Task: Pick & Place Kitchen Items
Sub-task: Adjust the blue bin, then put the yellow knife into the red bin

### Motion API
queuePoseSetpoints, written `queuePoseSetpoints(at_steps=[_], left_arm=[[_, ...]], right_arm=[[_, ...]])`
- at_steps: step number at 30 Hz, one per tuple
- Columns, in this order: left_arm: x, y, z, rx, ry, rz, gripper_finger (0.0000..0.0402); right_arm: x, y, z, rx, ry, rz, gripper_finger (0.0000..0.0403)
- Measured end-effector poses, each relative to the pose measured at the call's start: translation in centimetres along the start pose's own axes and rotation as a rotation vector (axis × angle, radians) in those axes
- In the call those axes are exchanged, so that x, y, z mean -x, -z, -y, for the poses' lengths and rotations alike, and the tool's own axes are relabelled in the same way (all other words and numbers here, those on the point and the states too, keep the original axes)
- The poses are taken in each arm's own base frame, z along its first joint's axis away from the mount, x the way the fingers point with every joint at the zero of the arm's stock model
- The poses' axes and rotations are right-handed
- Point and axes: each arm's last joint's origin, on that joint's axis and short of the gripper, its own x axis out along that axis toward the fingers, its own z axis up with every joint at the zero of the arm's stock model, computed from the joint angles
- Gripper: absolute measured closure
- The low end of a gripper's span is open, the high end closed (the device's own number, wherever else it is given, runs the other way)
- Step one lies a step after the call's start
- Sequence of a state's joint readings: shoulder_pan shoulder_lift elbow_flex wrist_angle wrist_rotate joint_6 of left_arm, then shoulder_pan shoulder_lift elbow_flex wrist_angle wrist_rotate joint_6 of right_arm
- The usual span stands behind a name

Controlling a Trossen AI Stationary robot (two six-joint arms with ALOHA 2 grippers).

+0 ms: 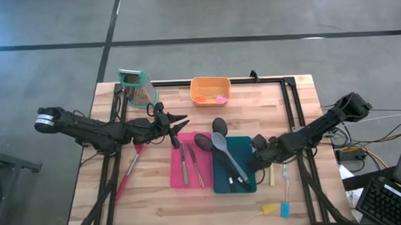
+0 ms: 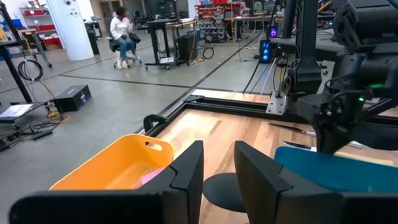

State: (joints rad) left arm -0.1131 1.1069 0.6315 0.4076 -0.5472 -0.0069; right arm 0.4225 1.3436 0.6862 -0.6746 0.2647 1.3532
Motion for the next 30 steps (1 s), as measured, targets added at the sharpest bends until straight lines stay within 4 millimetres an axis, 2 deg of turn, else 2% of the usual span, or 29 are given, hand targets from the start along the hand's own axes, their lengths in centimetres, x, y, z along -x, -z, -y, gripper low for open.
queuePoseSetpoints(at_steps=[5,9,12,19,24,30], left_arm=[[0.0,0.0,0.0,0.002,0.0,0.0,0.0306],[0.0,0.0,0.0,0.003,0.0,0.001,0.0305],[0.0,0.0,0.0,-0.001,0.0,0.002,0.0305],[0.0,0.0,0.0,-0.065,0.001,0.003,0.0306],[0.4,-0.5,-0.2,-0.116,-0.001,0.023,0.0306],[1.1,-1.0,-0.6,-0.145,-0.002,0.026,0.0305]], right_arm=[[0.6,0.2,1.4,-0.026,0.127,-0.058,0.0394],[1.3,0.7,1.5,-0.076,0.102,-0.142,0.0394],[1.7,1.5,1.3,-0.11,0.08,-0.188,0.0394],[2.3,4.3,0.8,-0.213,0.064,-0.173,0.0394],[2.1,5.7,-0.3,-0.281,0.031,-0.158,0.0394],[2.7,6.1,-3.7,-0.257,0.162,-0.133,0.0394]])
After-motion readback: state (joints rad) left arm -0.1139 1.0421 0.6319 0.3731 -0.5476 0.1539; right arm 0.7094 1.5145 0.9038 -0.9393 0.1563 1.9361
